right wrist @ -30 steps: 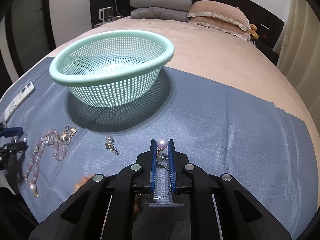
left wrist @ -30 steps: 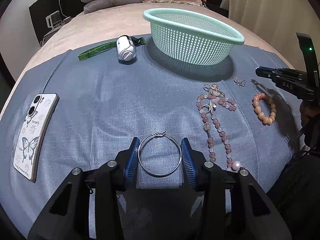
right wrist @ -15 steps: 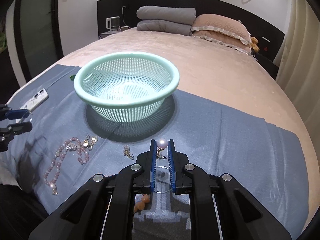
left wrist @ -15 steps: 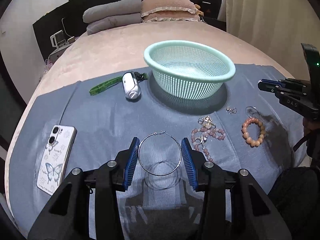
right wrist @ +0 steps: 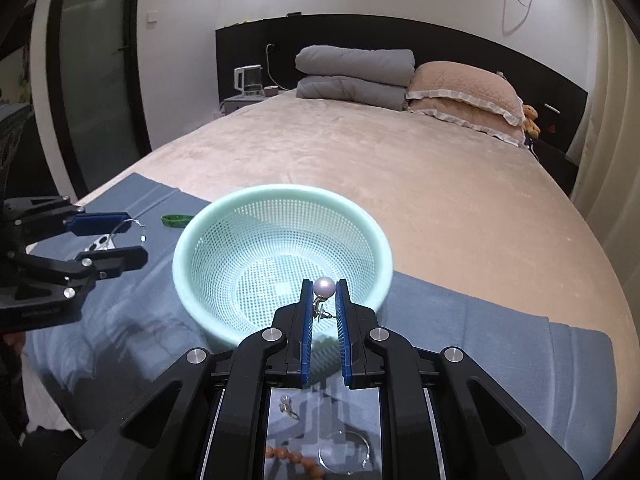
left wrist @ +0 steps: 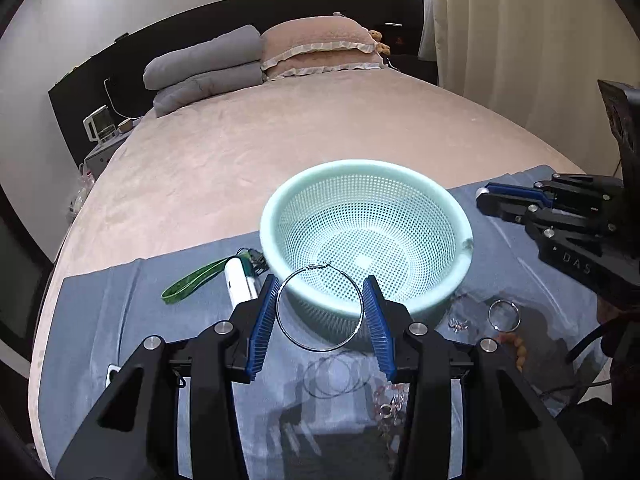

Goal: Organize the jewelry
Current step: 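Carry both earrings over the green basket and open both tools to drop them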

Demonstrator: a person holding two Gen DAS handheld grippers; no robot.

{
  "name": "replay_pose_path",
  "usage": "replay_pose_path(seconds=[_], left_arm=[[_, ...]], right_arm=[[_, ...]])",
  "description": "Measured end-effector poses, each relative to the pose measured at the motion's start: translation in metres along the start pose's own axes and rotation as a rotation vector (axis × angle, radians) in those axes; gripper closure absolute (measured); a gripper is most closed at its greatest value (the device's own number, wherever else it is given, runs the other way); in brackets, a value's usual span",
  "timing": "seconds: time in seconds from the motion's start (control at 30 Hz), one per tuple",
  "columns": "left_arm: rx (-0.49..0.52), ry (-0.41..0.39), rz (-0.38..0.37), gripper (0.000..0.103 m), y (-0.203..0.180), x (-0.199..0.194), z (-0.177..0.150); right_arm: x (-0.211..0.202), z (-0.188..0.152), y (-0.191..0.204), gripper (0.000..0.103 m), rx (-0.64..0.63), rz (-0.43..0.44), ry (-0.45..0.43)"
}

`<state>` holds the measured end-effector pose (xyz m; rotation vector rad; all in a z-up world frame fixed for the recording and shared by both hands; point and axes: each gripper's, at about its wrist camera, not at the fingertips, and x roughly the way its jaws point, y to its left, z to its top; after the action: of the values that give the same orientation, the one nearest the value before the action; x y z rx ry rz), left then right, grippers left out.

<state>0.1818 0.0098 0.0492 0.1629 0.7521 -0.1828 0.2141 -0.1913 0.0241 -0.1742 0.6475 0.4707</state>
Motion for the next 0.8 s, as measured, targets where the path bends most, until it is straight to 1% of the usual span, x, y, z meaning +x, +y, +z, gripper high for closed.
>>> replay_pose_path(seconds=[0.1, 0.17, 0.23, 0.37, 0.43, 0.53, 0.8], left_arm=[[0.013, 0.009, -0.003, 0.059, -0.003, 0.021, 0.015], [0.015, 0.023, -0.004, 0.059, -0.004, 0.035, 0.019], [0.01, 0.047, -0.023, 0.059, -0.007, 0.049, 0.021], [0.022, 0.079, -0.035, 0.059, -0.014, 0.069, 0.017], [0.027, 0.084, -0.048, 0.059, -0.017, 0.074, 0.015], [0.04, 0.095, -0.035, 0.059, -0.02, 0.078, 0.014], [0.011, 0.109, -0.041, 0.058, -0.012, 0.079, 0.01]], right_arm=[[0.019, 0.002, 0.002, 0.092, 0.012, 0.018, 0.009], [0.034, 0.001, 0.002, 0.092, 0.014, 0.023, 0.028], [0.045, -0.003, 0.001, 0.092, 0.008, 0.019, 0.05], [0.056, -0.01, -0.006, 0.092, 0.03, 0.024, 0.072], [0.058, -0.011, -0.008, 0.092, 0.039, 0.031, 0.071], [0.057, -0.013, -0.008, 0.092, 0.039, 0.024, 0.07], [0.057, -0.016, -0.008, 0.091, 0.043, 0.023, 0.076]])
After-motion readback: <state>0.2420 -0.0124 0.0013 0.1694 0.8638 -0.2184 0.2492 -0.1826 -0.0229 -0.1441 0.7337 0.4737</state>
